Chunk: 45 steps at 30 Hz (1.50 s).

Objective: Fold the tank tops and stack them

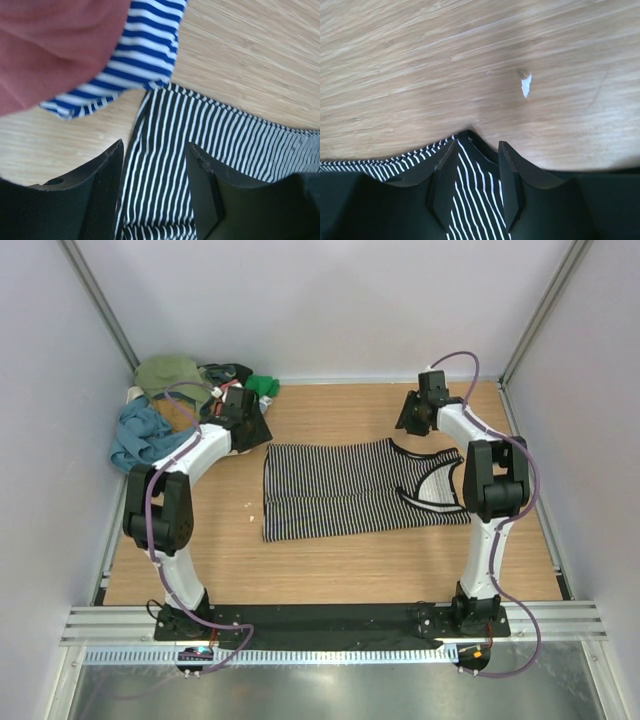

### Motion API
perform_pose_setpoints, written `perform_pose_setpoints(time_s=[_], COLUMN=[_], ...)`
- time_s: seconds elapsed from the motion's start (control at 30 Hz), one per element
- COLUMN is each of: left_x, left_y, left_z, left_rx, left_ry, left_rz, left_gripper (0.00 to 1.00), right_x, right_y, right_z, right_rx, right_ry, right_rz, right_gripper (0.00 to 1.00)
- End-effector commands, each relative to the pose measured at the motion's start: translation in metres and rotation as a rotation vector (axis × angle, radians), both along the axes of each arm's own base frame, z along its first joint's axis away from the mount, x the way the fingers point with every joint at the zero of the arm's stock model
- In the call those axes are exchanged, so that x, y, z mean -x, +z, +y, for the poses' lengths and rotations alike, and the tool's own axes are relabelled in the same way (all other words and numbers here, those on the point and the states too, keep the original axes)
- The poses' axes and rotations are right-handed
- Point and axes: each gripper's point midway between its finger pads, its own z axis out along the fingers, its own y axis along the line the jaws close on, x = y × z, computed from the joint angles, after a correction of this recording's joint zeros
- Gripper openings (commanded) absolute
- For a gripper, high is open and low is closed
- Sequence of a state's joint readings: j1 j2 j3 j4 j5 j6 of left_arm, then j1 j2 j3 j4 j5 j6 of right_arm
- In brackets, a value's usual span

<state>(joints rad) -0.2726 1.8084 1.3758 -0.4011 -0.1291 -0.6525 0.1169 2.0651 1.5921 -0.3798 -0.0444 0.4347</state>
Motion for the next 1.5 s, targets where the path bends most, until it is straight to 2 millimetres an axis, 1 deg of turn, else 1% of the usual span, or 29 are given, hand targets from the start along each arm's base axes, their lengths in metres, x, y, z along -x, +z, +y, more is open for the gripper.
perform_pose_setpoints(time_s=[0.0, 0.03, 0.1, 0.13, 0.33, 0.37, 0.43, 0.47, 0.53, 0.57, 0.63, 0.67, 0.7, 0.73, 0.77, 0.8, 0.83, 0.97, 1.0, 1.03, 1.07, 1.13, 1.2, 1.23, 1.27, 1.33, 1.37, 1.43, 1.47], left_x=[-0.014, -0.016, -0.018, -0.018, -0.022, -0.023, -0.023, -0.024, -0.025, -0.025, -0.027, -0.027, -0.028, -0.029, -0.03, -0.03, -0.032, -0.038, -0.039, -0.043, -0.044, -0.049, -0.05, -0.052, -0.052, -0.056, -0.056, -0.059, -0.059], left_y=[-0.002, -0.011, -0.015, -0.02, -0.024, -0.026, -0.028, -0.028, -0.03, -0.029, -0.031, -0.032, -0.034, -0.033, -0.033, -0.033, -0.033, -0.037, -0.037, -0.035, -0.041, -0.041, -0.049, -0.049, -0.056, -0.057, -0.063, -0.064, -0.068], left_z=[0.002, 0.001, -0.001, -0.002, -0.002, -0.002, -0.002, -0.003, -0.003, -0.003, -0.004, -0.004, -0.005, -0.007, -0.009, -0.011, -0.012, -0.016, -0.017, -0.018, -0.02, -0.022, -0.023, -0.023, -0.023, -0.019, -0.019, -0.016, -0.015], left_rx=[-0.011, -0.016, -0.013, -0.012, -0.02, -0.024, -0.03, -0.031, -0.033, -0.03, -0.03, -0.031, -0.03, -0.025, -0.022, -0.02, -0.014, -0.009, -0.004, 0.0, 0.002, 0.004, 0.0, -0.006, -0.018, -0.048, -0.056, -0.076, -0.085], left_ry=[-0.024, -0.031, -0.041, -0.044, -0.05, -0.054, -0.063, -0.066, -0.065, -0.067, -0.07, -0.072, -0.075, -0.091, -0.098, -0.105, -0.114, -0.125, -0.125, -0.129, -0.132, -0.131, -0.132, -0.129, -0.125, -0.108, -0.105, -0.091, -0.087], left_rz=[0.009, 0.028, 0.036, 0.047, 0.052, 0.055, 0.056, 0.056, 0.058, 0.058, 0.061, 0.063, 0.066, 0.063, 0.062, 0.063, 0.063, 0.067, 0.066, 0.059, 0.075, 0.074, 0.092, 0.097, 0.115, 0.122, 0.134, 0.131, 0.139], left_gripper=[0.54, 0.53, 0.52, 0.52, 0.52, 0.52, 0.52, 0.52, 0.52, 0.52, 0.52, 0.52, 0.52, 0.52, 0.52, 0.52, 0.52, 0.52, 0.5, 0.46, 0.46, 0.45, 0.45, 0.44, 0.43, 0.42, 0.42, 0.42, 0.42], right_x=[-0.012, -0.013, -0.015, -0.015, -0.011, -0.01, -0.01, -0.008, -0.007, -0.006, -0.005, -0.004, -0.005, -0.004, -0.004, -0.003, -0.003, -0.001, -0.001, -0.001, 0.0, 0.0, 0.0, 0.001, 0.0, 0.0, 0.001, 0.001, 0.001], right_y=[0.011, 0.008, 0.005, -0.001, -0.015, -0.022, -0.025, -0.031, -0.034, -0.036, -0.038, -0.038, -0.038, -0.037, -0.035, -0.036, -0.032, -0.029, -0.029, -0.03, -0.031, -0.031, -0.03, -0.03, -0.028, -0.028, -0.026, -0.026, -0.025], right_z=[0.016, 0.018, 0.022, 0.025, 0.034, 0.034, 0.033, 0.032, 0.032, 0.032, 0.031, 0.03, 0.027, 0.025, 0.023, 0.017, 0.014, 0.015, 0.014, 0.015, 0.014, 0.015, 0.016, 0.016, 0.016, 0.016, 0.016, 0.015, 0.015], right_rx=[0.023, 0.024, 0.029, 0.027, 0.029, 0.033, 0.042, 0.046, 0.046, 0.047, 0.048, 0.052, 0.064, 0.071, 0.076, 0.101, 0.109, 0.107, 0.108, 0.108, 0.108, 0.106, 0.103, 0.102, 0.1, 0.102, 0.101, 0.102, 0.1], right_ry=[0.072, 0.079, 0.09, 0.099, 0.122, 0.122, 0.113, 0.106, 0.107, 0.107, 0.103, 0.1, 0.083, 0.077, 0.072, 0.048, 0.041, 0.046, 0.046, 0.047, 0.046, 0.05, 0.053, 0.052, 0.052, 0.051, 0.05, 0.05, 0.05], right_rz=[-0.029, -0.026, -0.021, -0.009, 0.025, 0.038, 0.047, 0.063, 0.073, 0.079, 0.087, 0.088, 0.088, 0.09, 0.087, 0.086, 0.077, 0.066, 0.068, 0.068, 0.071, 0.073, 0.068, 0.07, 0.066, 0.064, 0.062, 0.062, 0.059], right_gripper=[0.43, 0.43, 0.43, 0.43, 0.44, 0.43, 0.43, 0.4, 0.34, 0.26, 0.18, 0.08, 0.04, 0.01, 0.01, 0.01, 0.01, 0.01, 0.01, 0.01, 0.01, 0.01, 0.01, 0.01, 0.01, 0.01, 0.01, 0.01, 0.01])
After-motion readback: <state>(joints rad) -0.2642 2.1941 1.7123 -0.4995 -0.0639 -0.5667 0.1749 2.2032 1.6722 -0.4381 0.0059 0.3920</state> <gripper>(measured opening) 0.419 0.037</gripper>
